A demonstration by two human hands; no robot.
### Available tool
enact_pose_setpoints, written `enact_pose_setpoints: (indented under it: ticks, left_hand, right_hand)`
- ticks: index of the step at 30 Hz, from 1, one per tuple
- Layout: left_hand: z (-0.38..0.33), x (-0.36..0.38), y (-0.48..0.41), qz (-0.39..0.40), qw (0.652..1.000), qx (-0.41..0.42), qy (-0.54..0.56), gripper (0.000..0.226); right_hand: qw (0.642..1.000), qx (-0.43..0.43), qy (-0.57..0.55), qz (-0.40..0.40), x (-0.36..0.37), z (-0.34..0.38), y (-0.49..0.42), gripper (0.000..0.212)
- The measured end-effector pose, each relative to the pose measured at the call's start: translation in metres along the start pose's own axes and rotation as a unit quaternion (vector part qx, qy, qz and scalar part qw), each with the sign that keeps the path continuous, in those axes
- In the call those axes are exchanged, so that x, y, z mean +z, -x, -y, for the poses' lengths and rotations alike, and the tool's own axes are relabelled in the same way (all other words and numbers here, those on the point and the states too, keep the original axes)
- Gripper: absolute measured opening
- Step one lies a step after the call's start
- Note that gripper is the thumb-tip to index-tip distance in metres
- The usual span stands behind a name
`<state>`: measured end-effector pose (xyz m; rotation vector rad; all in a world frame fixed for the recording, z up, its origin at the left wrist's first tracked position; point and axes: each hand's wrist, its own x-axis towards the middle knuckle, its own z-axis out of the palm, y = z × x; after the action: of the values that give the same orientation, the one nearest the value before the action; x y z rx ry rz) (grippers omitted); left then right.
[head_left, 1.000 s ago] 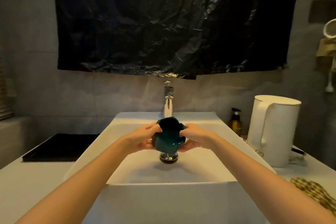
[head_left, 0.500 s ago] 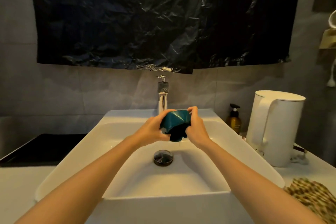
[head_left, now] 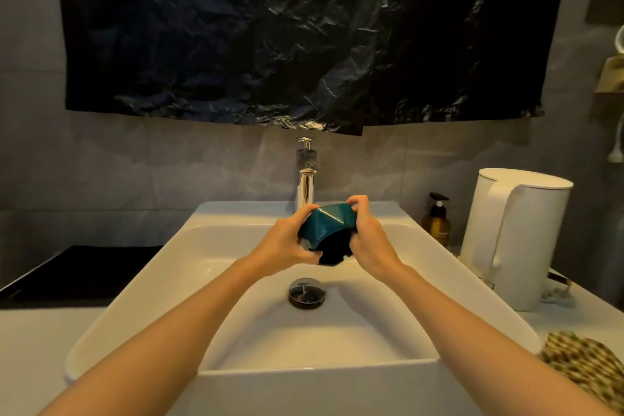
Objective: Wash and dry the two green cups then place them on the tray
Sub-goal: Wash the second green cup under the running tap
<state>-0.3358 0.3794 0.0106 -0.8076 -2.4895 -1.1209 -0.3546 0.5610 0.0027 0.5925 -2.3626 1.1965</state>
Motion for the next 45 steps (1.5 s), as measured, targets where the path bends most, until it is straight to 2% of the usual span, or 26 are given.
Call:
enact_pose_setpoints:
  ticks: [4, 7, 11, 14, 17, 20, 24, 26, 30, 33, 37, 45]
  left_hand:
    - [-0.001, -0.005, -0.001, 0.034, 0.982, -0.101, 0.156, 0.069]
    - [0.001, -0.011, -0.003, 0.058, 0.956, -0.182, 0.223, 0.072]
    - [0.008, -0.017, -0.004, 0.088, 0.923, -0.242, 0.286, 0.068]
    - [0.013, -0.02, -0.008, 0.061, 0.9, -0.273, 0.334, 0.053]
    - [0.011, -0.024, -0.009, 0.003, 0.864, -0.313, 0.394, 0.043]
    - [0.014, -0.025, -0.01, -0.032, 0.859, -0.326, 0.393, 0.044]
    - [0.015, -0.024, -0.011, -0.054, 0.856, -0.334, 0.392, 0.046]
    - [0.013, -0.024, -0.012, -0.068, 0.851, -0.328, 0.404, 0.044]
    - [0.013, -0.026, -0.014, -0.084, 0.84, -0.32, 0.429, 0.044]
    - [0.016, -0.028, -0.015, -0.092, 0.83, -0.316, 0.451, 0.049]
    - [0.018, -0.028, -0.016, -0.087, 0.832, -0.302, 0.456, 0.05]
    - [0.011, -0.025, -0.015, -0.07, 0.846, -0.289, 0.443, 0.047]
  right_hand:
    - [0.998, 0.059, -0.011, -0.009, -0.001, 0.003, -0.003, 0.023]
    - [0.996, 0.086, -0.032, -0.005, 0.001, 0.006, -0.005, 0.024]
    - [0.991, 0.108, -0.074, 0.011, 0.004, 0.007, -0.005, 0.026]
    - [0.98, 0.134, -0.145, 0.013, 0.002, 0.013, -0.007, 0.027]
    - [0.984, 0.128, -0.125, -0.027, 0.0, 0.017, -0.012, 0.029]
    - [0.994, 0.049, -0.054, -0.077, -0.006, 0.026, -0.024, 0.027]
    - [0.994, -0.074, 0.018, -0.083, -0.014, 0.065, -0.058, 0.035]
    - [0.99, -0.108, 0.064, -0.069, -0.011, 0.083, -0.081, 0.04]
    - [0.98, -0.121, 0.155, -0.02, 0.003, 0.095, -0.119, 0.045]
    - [0.964, -0.122, 0.233, -0.035, 0.006, 0.093, -0.132, 0.036]
    - [0.932, -0.149, 0.329, -0.028, 0.001, 0.094, -0.138, 0.034]
    - [0.937, -0.129, 0.322, -0.049, 0.001, 0.095, -0.159, 0.031]
